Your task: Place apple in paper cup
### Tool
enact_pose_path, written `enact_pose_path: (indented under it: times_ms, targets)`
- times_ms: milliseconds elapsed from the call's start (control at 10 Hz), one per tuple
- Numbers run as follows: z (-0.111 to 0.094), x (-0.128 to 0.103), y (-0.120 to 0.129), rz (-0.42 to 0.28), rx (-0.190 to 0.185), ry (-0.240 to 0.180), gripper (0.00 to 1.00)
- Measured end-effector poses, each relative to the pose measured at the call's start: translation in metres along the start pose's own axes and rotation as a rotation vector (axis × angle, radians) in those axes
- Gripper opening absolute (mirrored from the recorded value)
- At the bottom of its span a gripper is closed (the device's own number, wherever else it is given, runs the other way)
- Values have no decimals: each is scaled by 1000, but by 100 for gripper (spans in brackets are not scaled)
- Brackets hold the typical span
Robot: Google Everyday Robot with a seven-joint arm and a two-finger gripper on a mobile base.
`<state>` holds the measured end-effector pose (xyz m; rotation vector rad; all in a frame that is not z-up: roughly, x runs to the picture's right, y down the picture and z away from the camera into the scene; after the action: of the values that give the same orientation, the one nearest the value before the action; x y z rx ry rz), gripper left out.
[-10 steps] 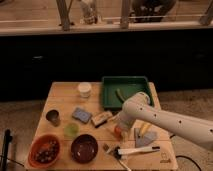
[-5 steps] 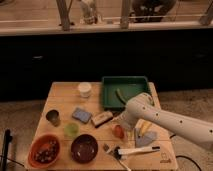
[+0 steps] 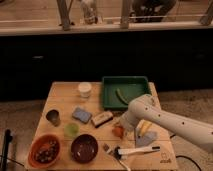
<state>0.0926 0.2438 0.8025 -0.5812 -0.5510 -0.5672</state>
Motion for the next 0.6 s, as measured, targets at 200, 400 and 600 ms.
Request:
enact_pose_path:
  times_ms: [200,400,600]
  targets:
    - [-2,-1,1,-17,-8,-6,1]
    - [-10,-2,-3,-39,-6,-4,0]
    - [-23,-6,-8,-65,4,-7,0]
